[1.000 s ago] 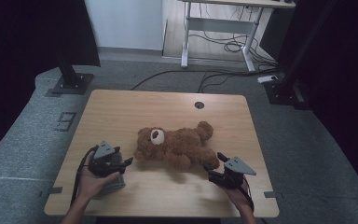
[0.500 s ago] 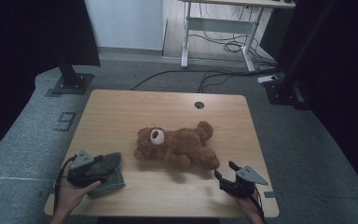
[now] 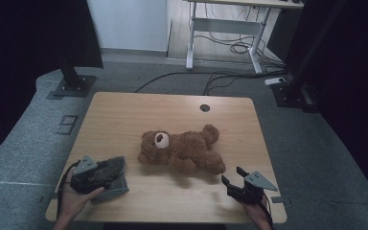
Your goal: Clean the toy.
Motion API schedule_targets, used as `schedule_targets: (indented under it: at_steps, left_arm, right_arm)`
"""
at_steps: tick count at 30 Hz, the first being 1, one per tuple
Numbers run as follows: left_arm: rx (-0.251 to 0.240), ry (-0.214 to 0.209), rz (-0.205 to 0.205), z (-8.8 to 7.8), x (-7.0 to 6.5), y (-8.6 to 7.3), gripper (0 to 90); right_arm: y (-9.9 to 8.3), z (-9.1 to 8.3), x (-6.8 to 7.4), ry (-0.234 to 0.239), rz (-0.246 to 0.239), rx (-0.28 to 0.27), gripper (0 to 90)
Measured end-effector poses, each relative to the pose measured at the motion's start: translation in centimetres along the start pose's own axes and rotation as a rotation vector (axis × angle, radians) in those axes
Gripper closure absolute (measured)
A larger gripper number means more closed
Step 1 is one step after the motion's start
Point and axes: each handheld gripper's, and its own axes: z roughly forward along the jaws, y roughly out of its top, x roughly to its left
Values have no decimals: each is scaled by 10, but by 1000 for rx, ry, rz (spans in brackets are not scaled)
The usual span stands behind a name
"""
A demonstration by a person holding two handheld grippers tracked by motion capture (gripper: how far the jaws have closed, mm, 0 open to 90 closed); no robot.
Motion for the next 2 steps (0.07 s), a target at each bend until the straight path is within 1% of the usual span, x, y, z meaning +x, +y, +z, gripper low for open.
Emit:
schedule_targets:
  at_steps: [2]
  left_arm:
    - [2, 0, -4, 1, 1, 0, 305]
  right_arm:
    - [0, 0, -1, 4, 7, -8, 273]
